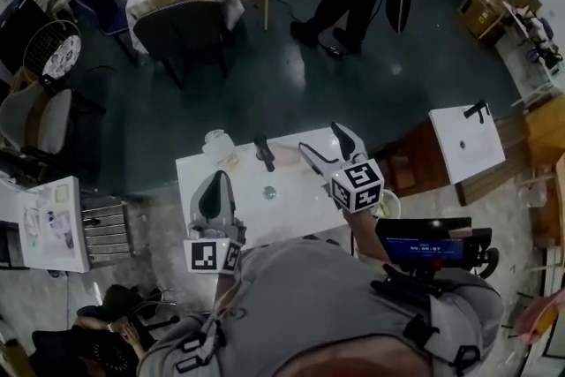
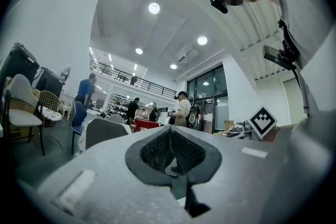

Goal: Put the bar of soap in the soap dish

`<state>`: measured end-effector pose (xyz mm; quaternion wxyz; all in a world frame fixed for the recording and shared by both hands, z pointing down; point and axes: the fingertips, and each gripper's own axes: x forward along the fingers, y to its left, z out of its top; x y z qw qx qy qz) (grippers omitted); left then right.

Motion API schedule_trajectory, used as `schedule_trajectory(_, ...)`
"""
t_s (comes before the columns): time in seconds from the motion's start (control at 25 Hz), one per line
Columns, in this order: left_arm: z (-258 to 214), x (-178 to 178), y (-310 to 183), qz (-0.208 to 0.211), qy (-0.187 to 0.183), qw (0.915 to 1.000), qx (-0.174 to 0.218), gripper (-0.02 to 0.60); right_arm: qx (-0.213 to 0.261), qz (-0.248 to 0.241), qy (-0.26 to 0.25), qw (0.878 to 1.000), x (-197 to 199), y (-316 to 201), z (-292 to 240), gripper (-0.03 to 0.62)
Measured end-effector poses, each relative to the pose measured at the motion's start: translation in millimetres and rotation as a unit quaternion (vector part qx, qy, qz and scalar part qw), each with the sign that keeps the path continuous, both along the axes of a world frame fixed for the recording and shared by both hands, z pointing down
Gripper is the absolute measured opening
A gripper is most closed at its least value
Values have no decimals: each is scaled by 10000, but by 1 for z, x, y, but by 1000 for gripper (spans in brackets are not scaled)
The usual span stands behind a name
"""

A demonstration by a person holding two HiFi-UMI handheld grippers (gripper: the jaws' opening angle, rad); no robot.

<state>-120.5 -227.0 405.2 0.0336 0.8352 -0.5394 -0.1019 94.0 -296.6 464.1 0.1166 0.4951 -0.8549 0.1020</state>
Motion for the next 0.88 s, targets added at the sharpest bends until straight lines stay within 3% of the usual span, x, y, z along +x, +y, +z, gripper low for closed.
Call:
schedule_trajectory(0.2,0,-1,2,-25,-21,10000,39,-8,-632,119,233,9977,16,-3,28,351)
schedule_trajectory(0.44,-7,-4,2,-86,31,9999,100,-8,-1571,400,551,9852,50,-13,77,342)
schedule_trajectory(0.68,-11,-9,9,-194,-53,9997,118,-8,-2221,739,792,9690,87,-23,119,342)
schedule_trajectory(0.88,-10,-13,13,-219,-102,9996,161,-8,-2822,871,1202,9478,118,-22,164,342)
